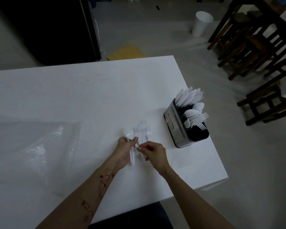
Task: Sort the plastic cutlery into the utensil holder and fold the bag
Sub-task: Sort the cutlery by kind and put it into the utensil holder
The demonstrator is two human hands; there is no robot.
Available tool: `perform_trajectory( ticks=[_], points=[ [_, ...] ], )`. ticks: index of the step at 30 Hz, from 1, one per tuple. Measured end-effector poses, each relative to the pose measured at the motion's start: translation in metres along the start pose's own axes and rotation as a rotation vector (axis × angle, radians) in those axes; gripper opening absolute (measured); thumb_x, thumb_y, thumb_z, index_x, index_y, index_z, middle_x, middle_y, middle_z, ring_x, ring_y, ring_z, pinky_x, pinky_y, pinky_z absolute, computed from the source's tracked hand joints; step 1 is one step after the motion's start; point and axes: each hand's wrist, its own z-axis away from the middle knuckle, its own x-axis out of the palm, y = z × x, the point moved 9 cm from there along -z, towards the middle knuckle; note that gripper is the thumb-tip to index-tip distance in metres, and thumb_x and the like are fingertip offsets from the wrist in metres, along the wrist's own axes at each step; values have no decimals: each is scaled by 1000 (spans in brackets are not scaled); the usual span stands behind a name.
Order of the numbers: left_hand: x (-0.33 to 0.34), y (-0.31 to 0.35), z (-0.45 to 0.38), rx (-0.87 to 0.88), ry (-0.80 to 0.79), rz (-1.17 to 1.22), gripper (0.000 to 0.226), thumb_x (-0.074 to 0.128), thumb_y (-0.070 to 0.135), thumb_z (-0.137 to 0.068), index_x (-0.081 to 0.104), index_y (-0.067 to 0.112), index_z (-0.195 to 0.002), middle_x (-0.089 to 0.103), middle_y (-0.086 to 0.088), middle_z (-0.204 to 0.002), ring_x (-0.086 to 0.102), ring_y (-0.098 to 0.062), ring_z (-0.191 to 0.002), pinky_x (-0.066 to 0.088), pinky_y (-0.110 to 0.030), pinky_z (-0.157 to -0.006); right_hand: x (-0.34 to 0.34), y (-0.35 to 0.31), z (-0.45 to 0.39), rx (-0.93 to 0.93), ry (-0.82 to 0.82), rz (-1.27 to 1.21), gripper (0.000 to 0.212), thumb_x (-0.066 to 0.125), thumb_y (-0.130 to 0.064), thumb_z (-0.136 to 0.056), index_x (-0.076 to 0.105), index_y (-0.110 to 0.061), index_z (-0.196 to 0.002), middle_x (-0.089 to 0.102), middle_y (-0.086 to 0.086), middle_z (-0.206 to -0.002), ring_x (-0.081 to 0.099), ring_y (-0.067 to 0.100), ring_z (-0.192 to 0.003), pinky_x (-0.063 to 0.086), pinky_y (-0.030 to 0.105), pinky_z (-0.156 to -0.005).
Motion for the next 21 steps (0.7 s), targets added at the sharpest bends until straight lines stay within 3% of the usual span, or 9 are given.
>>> perform_trajectory(
  ticks=[1,3,5,8,13,15,18,19,21],
  points=[
    [-1,1,0,10,7,5,22,57,8,-93,60,-10,-106,63,-28,-101,62,-40,-98,50,-52,-94,1,0,0,8,14,22,16,73,-28,-88,75,-12,-93,73,-2,-81,67,9,-70,54,19,-58],
    [-9,2,2,24,87,36,11,51,3,-96,60,-3,-97,63,-16,-89,61,-29,-84,53,-41,-81,-14,7,-4,51,217,101,20,73,-32,-87,69,-13,-90,69,-4,-82,65,11,-73,54,22,-63],
    [-16,0,2,17,142,84,13,47,4,-98,56,1,-107,60,-6,-88,56,-18,-75,51,-28,-72,-28,18,-4,147,369,212,25,74,-35,-86,59,-16,-92,64,-3,-86,61,11,-75,47,21,-66],
    [-25,-7,1,-19,165,107,21,42,14,-101,51,4,-117,60,-4,-92,52,-14,-71,48,-25,-70,-25,29,-11,204,312,344,26,74,-35,-86,60,-15,-96,63,-1,-91,62,16,-81,49,27,-71],
    [-28,-7,-1,5,143,43,23,41,21,-102,49,8,-119,60,-3,-102,57,-16,-81,46,-26,-70,-39,29,0,182,461,85,14,72,-25,-88,66,-14,-87,67,-3,-82,63,13,-75,54,30,-75],
    [-24,-5,0,19,104,42,22,45,22,-100,50,10,-118,61,-4,-108,60,-20,-93,46,-27,-74,-33,15,1,53,376,11,9,72,-23,-89,69,-14,-85,70,-6,-78,65,8,-72,51,20,-70],
    [-9,-5,2,12,-28,88,20,57,21,-95,61,6,-107,69,-8,-102,65,-25,-96,52,-33,-79,2,1,0,-8,18,43,8,72,-23,-88,74,-16,-86,73,-6,-78,67,5,-70,49,14,-63],
    [-7,-4,2,21,-35,73,15,58,16,-94,63,5,-103,69,-10,-96,66,-26,-90,54,-34,-78,9,1,-1,6,-27,55,11,73,-27,-88,74,-16,-87,73,-6,-78,68,5,-69,49,14,-62],
    [-13,-3,2,57,35,46,13,55,7,-94,61,1,-104,66,-12,-95,63,-27,-87,53,-35,-79,4,4,-3,37,101,106,20,75,-35,-85,71,-16,-90,71,-7,-80,67,6,-71,52,18,-65]
  ],
)
